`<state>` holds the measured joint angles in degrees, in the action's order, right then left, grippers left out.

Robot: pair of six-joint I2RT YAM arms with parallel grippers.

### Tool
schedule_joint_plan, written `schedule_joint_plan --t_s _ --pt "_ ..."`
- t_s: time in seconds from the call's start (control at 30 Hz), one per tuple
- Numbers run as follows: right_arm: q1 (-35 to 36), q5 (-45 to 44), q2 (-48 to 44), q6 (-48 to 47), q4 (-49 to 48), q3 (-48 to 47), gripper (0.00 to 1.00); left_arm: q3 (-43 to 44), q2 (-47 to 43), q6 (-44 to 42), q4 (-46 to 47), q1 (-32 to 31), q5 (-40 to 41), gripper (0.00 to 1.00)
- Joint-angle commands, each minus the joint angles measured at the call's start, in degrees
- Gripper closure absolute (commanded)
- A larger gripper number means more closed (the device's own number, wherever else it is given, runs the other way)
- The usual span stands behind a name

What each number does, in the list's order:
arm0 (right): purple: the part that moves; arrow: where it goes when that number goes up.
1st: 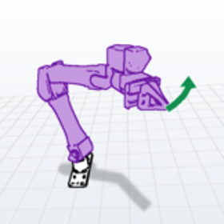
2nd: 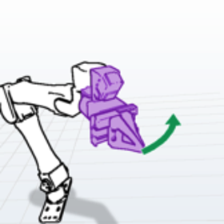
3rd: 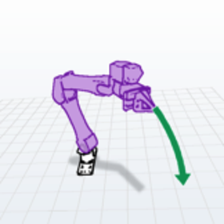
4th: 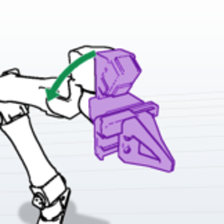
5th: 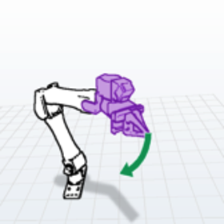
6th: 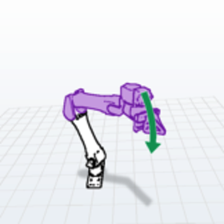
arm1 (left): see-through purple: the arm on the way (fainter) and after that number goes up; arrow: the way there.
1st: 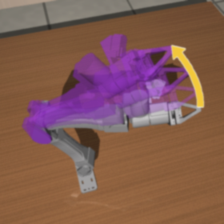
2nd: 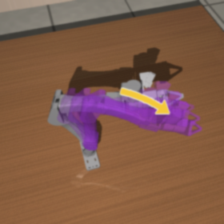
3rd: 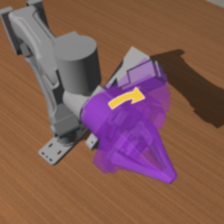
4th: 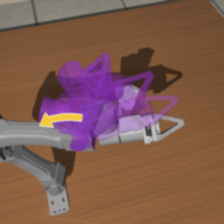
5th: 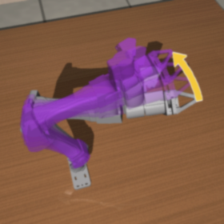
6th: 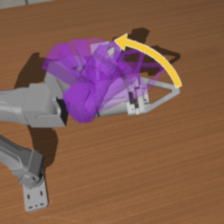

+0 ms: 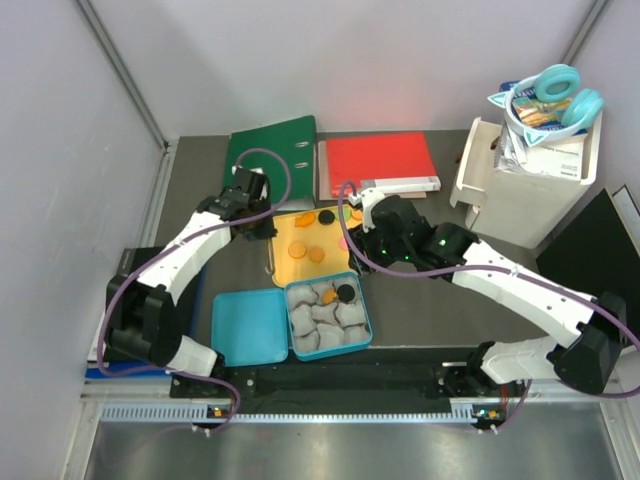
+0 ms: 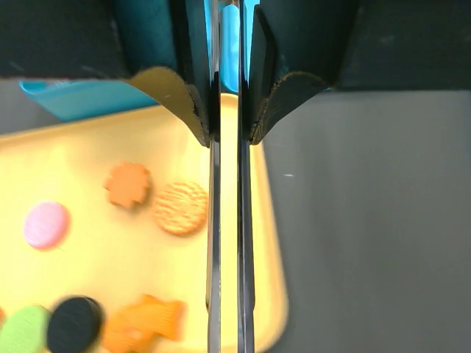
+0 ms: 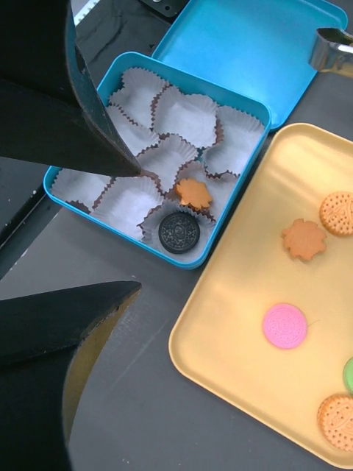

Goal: Pack the cookies

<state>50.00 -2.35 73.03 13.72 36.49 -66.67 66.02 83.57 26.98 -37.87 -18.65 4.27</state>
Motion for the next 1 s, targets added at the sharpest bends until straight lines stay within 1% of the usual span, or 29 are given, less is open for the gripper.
schedule_joint_plan --t_s 0.0,0.17,0.3,0.37,0.53,0.6,0.67,0.8,0.9,0.97 --pt "-0.69 -1.34 -0.08 0.08 -0.46 -3.55 0.41 3.41 1.25 -1.49 0.51 -0.59 -3.57 0.72" --pt "-0.69 -1.96 -0.26 0.0 -0.63 -3.9 0.41 6.66 2.3 -2.2 0.34 -0.59 -3.92 0.68" --pt "-0.6 -2.39 0.18 -0.01 -0.28 -4.43 0.41 9.03 3.44 -2.99 -0.28 -0.59 -3.92 0.67" --pt "-0.69 -2.48 0.35 -0.18 -0.37 -4.6 0.41 9.56 3.88 -3.16 -0.54 -0.59 -5.85 0.67" --pt "-0.69 -2.57 0.53 -0.18 -0.19 -4.87 0.41 10.71 4.58 -3.69 -0.89 -0.68 -5.86 0.66" --pt "-0.69 -2.49 0.53 -0.18 -0.37 -4.69 0.41 11.23 4.67 -3.87 -1.24 -0.68 -5.77 0.64" --pt "-0.69 -2.4 0.53 -0.18 -0.45 -4.34 0.41 11.41 4.5 -3.95 -1.42 -0.68 -5.77 0.59" --pt "-0.69 -2.31 0.53 -0.09 -0.63 -4.34 0.41 11.15 3.71 -4.39 -1.24 -0.68 -5.07 0.55" --pt "-0.69 -2.13 0.62 -0.18 -0.63 -4.52 0.41 11.32 3.7 -4.66 -1.33 -0.68 -4.71 0.55" --pt "-0.69 -2.22 0.7 -0.27 -0.63 -4.6 0.41 11.33 3.53 -4.75 -1.42 -0.68 -4.8 0.57"
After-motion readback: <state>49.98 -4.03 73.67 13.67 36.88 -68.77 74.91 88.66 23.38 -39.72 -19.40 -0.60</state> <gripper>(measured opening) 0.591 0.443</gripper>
